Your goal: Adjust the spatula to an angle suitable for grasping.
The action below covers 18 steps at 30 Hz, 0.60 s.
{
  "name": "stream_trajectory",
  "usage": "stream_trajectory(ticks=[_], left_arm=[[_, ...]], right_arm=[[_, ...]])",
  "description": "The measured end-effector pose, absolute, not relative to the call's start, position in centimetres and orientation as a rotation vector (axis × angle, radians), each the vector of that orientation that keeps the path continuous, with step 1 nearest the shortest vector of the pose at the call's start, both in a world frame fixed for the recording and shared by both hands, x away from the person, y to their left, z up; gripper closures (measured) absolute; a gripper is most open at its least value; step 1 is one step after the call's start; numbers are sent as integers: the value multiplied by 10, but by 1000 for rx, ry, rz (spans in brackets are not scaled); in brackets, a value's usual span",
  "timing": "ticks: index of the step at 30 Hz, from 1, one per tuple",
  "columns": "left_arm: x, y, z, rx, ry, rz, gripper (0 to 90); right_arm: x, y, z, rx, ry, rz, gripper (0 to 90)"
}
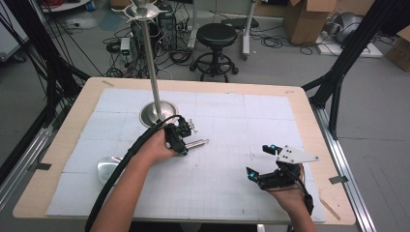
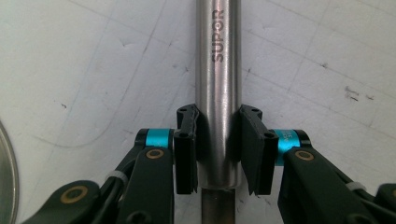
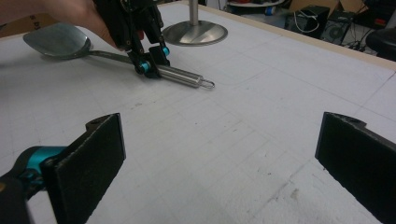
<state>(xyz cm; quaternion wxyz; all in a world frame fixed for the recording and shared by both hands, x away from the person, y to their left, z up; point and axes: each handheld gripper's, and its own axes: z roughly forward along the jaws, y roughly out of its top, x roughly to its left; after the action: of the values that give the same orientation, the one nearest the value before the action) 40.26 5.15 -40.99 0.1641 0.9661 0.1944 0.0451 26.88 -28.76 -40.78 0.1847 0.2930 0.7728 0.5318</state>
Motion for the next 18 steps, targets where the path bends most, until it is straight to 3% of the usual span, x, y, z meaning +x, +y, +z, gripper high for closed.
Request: stream_trajectory(ticks=[9, 18], left_arm=[[399, 53, -403, 2749, 537, 162, 691], [390, 87, -359, 2561, 550, 188, 690]], right_arm=[[269, -289, -409, 835, 2181, 1496, 3], [270, -286, -410, 820, 2190, 1492, 3]])
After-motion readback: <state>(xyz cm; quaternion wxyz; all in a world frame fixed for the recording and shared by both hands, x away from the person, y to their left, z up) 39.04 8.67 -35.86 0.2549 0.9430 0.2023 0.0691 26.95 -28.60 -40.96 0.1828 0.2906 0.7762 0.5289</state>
